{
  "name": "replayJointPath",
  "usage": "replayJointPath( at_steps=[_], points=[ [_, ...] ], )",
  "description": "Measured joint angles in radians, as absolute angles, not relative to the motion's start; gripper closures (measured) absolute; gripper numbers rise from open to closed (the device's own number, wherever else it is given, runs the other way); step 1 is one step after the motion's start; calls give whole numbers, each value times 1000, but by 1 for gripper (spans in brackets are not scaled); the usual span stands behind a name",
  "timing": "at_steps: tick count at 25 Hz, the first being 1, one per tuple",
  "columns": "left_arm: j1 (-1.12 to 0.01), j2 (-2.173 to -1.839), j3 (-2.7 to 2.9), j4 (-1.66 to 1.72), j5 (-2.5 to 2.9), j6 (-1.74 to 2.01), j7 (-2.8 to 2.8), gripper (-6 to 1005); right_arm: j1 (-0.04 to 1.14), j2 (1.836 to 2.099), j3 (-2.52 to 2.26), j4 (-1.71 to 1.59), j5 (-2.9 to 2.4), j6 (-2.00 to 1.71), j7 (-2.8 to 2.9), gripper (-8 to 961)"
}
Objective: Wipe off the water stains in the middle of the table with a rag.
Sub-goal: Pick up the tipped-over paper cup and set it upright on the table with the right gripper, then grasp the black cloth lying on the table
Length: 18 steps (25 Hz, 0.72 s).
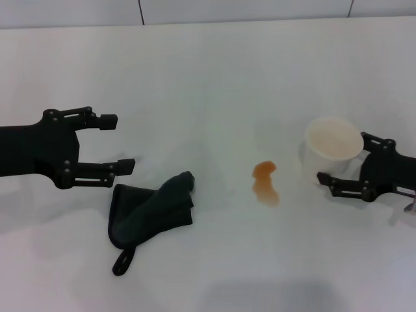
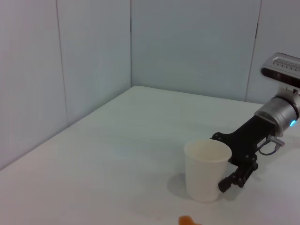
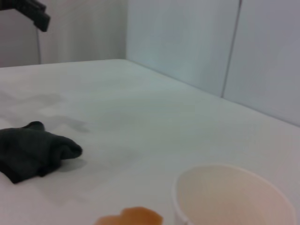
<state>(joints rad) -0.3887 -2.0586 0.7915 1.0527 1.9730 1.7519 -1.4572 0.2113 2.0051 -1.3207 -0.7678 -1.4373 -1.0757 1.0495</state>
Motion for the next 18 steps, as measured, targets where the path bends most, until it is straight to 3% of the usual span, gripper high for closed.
replayJointPath(
  at_steps=[18],
  points=[
    [-382, -2058, 792, 1057, 1969, 1752, -1456, 137, 0, 2010, -1299, -1023, -1518, -1107, 1156, 81]
  ],
)
